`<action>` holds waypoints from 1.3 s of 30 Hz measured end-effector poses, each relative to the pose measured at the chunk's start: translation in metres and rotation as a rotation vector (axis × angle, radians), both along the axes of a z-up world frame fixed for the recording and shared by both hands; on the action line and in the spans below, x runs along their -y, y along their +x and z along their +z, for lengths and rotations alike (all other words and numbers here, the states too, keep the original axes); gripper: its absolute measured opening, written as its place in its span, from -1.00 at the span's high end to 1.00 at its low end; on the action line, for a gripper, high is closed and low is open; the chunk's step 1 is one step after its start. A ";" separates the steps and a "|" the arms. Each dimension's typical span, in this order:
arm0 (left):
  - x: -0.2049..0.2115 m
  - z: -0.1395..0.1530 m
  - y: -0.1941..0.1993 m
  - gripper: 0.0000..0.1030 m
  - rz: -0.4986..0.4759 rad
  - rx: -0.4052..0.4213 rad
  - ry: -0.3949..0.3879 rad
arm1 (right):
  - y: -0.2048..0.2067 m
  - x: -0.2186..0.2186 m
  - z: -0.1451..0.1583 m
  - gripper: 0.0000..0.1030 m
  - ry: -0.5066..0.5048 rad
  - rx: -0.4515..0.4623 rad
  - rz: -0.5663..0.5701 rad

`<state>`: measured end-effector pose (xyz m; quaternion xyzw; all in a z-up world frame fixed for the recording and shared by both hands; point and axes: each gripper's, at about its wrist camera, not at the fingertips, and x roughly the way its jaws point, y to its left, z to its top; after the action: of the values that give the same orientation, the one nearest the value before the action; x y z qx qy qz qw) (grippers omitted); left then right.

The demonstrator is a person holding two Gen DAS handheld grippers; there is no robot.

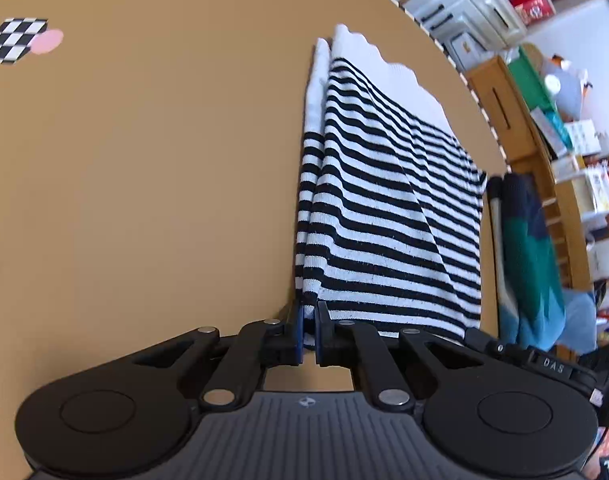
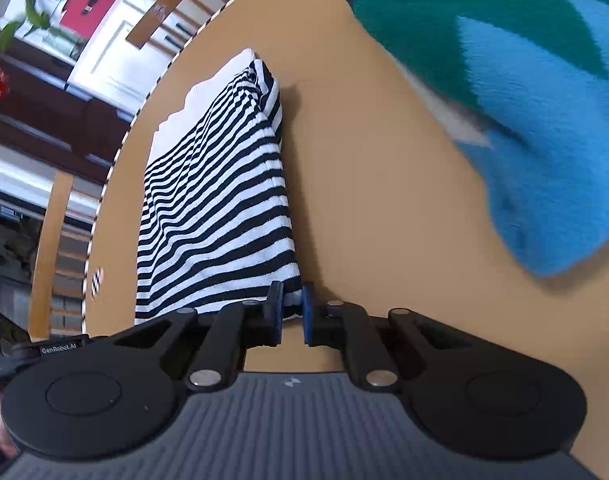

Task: Fold clothes

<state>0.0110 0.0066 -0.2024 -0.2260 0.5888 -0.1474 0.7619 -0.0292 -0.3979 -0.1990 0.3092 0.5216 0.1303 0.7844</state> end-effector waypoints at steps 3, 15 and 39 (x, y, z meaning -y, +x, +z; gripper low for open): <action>0.000 0.000 -0.017 0.87 -0.013 -0.024 -0.002 | -0.014 0.005 0.002 0.86 0.004 -0.001 0.000; 0.027 0.003 -0.067 0.85 -0.139 -0.059 0.047 | -0.047 0.016 0.014 0.86 -0.093 0.000 0.131; 0.009 0.052 0.255 -0.64 -0.927 0.309 -0.133 | -0.167 -0.087 0.018 0.10 0.037 0.131 -0.868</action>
<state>0.2656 -0.0022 -0.1509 0.0362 0.4967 -0.5399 0.6786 -0.1963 -0.3110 -0.1808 0.5046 0.2901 -0.1827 0.7923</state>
